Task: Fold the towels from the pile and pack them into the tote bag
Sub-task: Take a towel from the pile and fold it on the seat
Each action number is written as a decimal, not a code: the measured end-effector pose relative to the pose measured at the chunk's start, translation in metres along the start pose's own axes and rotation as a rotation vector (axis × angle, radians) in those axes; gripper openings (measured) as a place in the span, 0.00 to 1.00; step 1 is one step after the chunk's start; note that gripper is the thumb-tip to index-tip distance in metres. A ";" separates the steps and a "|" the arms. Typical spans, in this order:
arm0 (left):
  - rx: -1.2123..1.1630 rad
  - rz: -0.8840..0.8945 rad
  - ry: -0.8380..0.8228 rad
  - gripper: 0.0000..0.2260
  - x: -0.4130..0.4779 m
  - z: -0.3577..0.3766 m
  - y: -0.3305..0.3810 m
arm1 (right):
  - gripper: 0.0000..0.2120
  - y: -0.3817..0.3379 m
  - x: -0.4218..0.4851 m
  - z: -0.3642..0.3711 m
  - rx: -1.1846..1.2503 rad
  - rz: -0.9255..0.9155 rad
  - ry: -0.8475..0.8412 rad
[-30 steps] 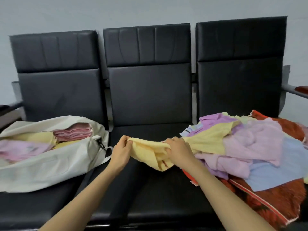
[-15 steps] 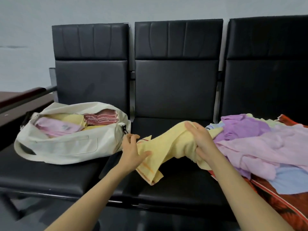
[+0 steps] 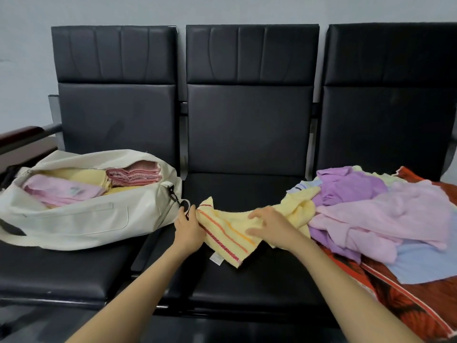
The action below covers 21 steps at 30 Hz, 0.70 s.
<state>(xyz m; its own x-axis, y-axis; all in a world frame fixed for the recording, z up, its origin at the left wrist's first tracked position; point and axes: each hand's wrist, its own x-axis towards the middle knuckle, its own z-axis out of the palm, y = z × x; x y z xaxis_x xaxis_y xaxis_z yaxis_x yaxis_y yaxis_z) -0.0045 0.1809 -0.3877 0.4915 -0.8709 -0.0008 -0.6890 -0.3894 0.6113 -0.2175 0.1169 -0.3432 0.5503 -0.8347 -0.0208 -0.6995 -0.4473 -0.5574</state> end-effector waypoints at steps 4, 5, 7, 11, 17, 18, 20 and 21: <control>0.117 0.082 -0.045 0.12 0.009 -0.007 -0.013 | 0.13 -0.011 -0.006 0.030 -0.193 -0.095 -0.280; 0.066 0.131 -0.040 0.12 0.007 -0.013 -0.014 | 0.07 -0.011 -0.005 0.032 -0.220 -0.115 -0.279; -0.081 0.156 0.009 0.16 0.007 -0.025 -0.015 | 0.01 -0.010 0.000 0.026 -0.146 -0.113 -0.304; -0.381 0.122 -0.070 0.16 0.006 -0.049 0.000 | 0.02 -0.005 0.002 -0.026 0.305 -0.088 -0.319; -0.493 -0.022 -0.107 0.24 0.010 -0.045 -0.003 | 0.07 0.019 0.014 -0.043 0.181 0.013 0.174; -0.446 -0.042 -0.057 0.26 0.012 -0.041 -0.005 | 0.08 0.021 0.016 -0.039 0.092 0.038 0.278; -0.254 -0.002 0.059 0.24 0.010 -0.038 -0.007 | 0.11 0.019 0.016 -0.031 0.048 0.007 0.324; -0.190 0.059 0.065 0.23 0.008 -0.037 -0.007 | 0.10 0.018 0.015 -0.027 0.044 -0.042 0.271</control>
<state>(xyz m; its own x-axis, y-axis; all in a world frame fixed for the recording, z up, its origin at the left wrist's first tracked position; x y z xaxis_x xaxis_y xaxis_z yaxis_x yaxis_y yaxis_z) 0.0241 0.1873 -0.3623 0.4911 -0.8668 0.0868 -0.6079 -0.2697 0.7468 -0.2340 0.0877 -0.3312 0.4323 -0.8739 0.2222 -0.6550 -0.4737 -0.5888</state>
